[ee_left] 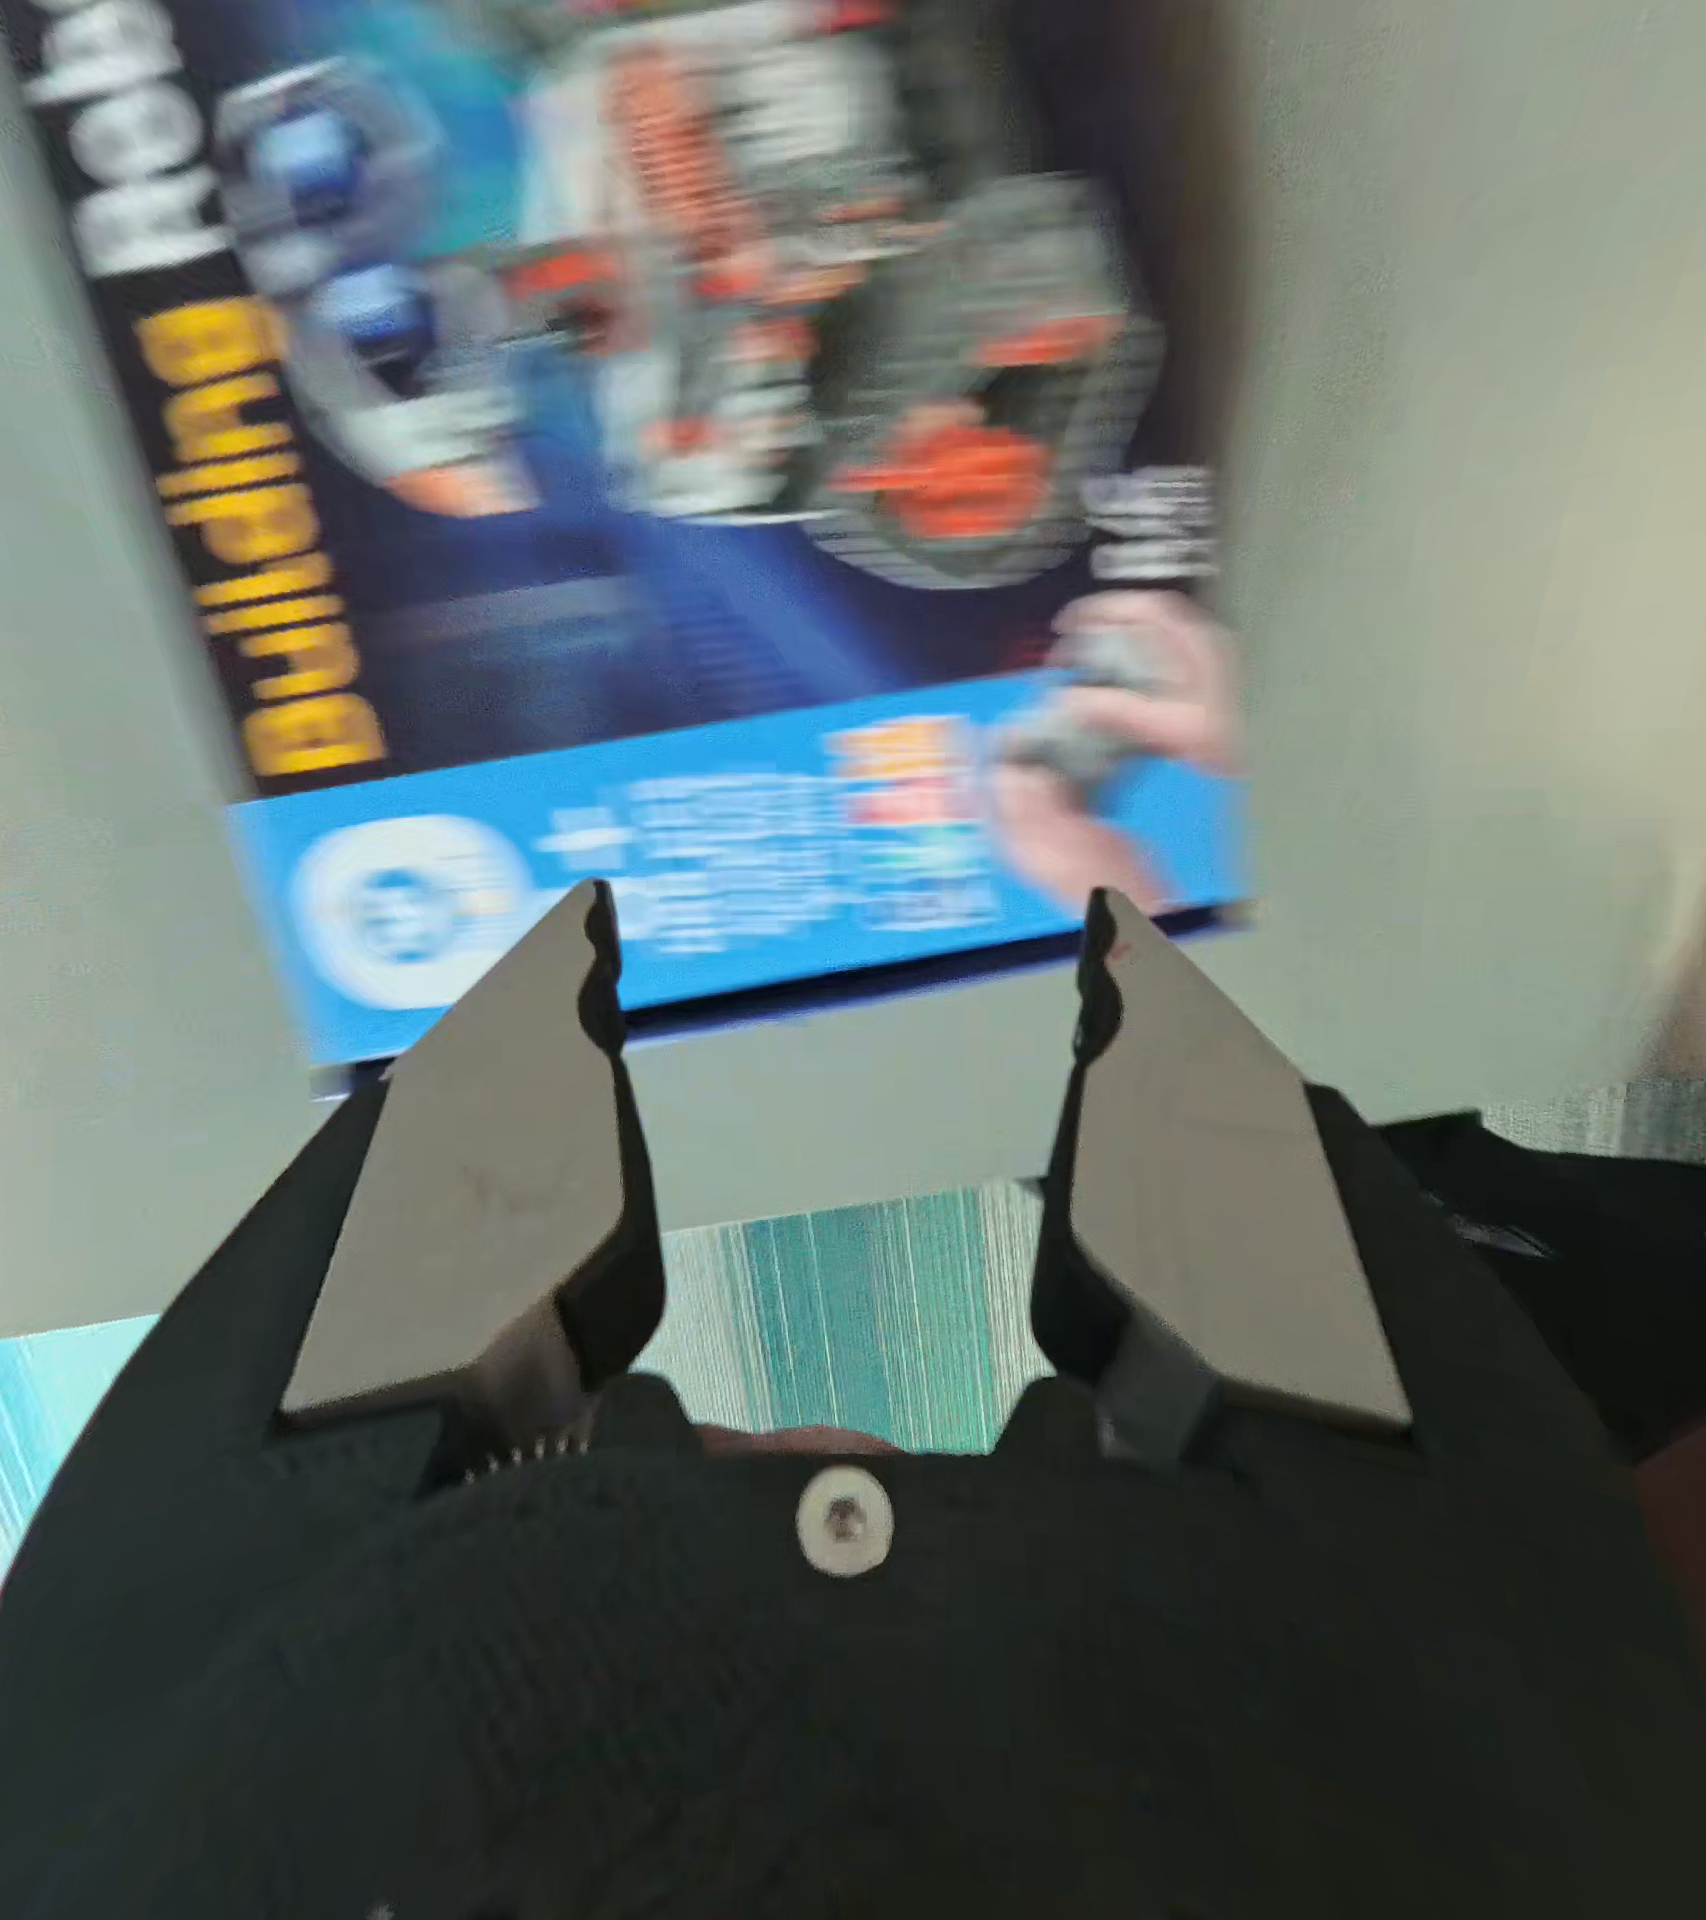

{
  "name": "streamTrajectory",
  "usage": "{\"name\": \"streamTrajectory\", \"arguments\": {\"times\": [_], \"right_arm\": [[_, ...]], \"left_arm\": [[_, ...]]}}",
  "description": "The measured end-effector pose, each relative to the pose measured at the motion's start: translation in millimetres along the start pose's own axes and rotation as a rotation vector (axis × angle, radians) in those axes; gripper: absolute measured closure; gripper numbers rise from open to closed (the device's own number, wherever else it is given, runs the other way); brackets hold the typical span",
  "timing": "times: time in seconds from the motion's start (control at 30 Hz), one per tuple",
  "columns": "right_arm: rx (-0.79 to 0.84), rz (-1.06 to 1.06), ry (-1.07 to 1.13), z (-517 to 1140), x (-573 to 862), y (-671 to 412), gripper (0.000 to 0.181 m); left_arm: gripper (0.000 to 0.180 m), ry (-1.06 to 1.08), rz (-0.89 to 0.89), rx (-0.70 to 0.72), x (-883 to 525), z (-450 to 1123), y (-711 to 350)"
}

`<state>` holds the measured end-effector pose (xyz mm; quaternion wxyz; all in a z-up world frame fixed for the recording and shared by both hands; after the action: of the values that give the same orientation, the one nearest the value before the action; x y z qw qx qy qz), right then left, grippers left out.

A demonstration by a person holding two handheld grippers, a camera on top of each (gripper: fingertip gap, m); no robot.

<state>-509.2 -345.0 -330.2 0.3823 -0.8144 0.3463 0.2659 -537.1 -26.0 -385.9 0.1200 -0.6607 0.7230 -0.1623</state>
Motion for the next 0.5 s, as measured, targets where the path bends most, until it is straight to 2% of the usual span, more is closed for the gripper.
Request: {"name": "streamTrajectory", "arguments": {"times": [0.1,0.27,0.33,0.4,0.5], "right_arm": [[-0.062,0.085,-0.008,112.2,-9.6,-41.5,0.108],[-0.202,0.179,0.124,226.7,9.6,-87.3,0.106],[-0.235,0.196,0.134,247.5,15.6,-94.6,0.115],[-0.271,0.21,0.142,256.1,20.4,-92.3,0.107],[-0.264,0.234,0.15,246.0,23.2,-82.4,0.107]], "left_arm": [[0.096,0.051,-0.084,-0.043,-97.9,18.3,14.0],[0.095,0.398,-0.053,-0.127,-102.5,49.3,22.6],[0.087,0.431,-0.028,-0.122,-97.8,54.4,22.7],[0.087,0.43,-0.03,-0.101,-97.3,53.9,24.2],[0.084,0.422,-0.003,-0.102,-74.9,50.0,36.0]]}}
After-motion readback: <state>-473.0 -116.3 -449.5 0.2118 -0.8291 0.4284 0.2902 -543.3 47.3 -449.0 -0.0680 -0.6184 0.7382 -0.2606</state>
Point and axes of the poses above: each gripper's, where its closed fingertips meet, z out along the fingers, y out of its underside, x = y × z across the jaws, the point moved 2 cm from there along -z, back along the fingers, and after that the axes turned 8 degrees about z, right-handed, at the moved point
